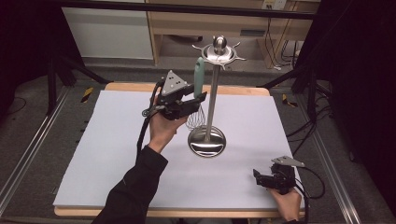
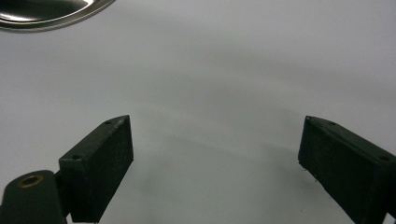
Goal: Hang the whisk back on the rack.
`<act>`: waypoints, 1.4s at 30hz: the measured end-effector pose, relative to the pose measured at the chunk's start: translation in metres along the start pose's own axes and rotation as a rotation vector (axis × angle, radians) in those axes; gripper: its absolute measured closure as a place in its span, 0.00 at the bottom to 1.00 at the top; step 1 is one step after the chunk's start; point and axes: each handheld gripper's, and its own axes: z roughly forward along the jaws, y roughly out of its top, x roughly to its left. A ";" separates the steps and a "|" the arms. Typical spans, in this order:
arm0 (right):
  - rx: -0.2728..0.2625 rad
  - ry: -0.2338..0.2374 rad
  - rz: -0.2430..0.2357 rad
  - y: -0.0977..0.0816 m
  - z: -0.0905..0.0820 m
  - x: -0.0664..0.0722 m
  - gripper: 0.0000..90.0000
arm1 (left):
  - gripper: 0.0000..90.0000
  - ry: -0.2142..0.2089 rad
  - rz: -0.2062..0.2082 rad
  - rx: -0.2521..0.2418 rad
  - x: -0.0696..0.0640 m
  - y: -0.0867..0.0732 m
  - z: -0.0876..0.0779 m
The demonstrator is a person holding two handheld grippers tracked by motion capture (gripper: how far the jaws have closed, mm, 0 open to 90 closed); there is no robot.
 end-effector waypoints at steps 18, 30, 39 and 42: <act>0.000 -0.011 0.003 -0.001 -0.001 0.000 0.12 | 0.46 -0.017 -0.003 0.011 0.009 -0.033 -0.031; 0.006 -0.017 -0.001 -0.002 -0.002 0.001 0.12 | 0.39 -0.018 -0.012 0.095 0.018 -0.089 -0.044; 0.007 -0.025 0.004 -0.003 -0.002 0.001 0.12 | 0.36 0.000 -0.014 0.173 0.025 -0.120 -0.049; 0.012 -0.030 0.007 -0.003 -0.001 0.001 0.12 | 0.35 0.011 -0.028 0.193 0.029 -0.128 -0.051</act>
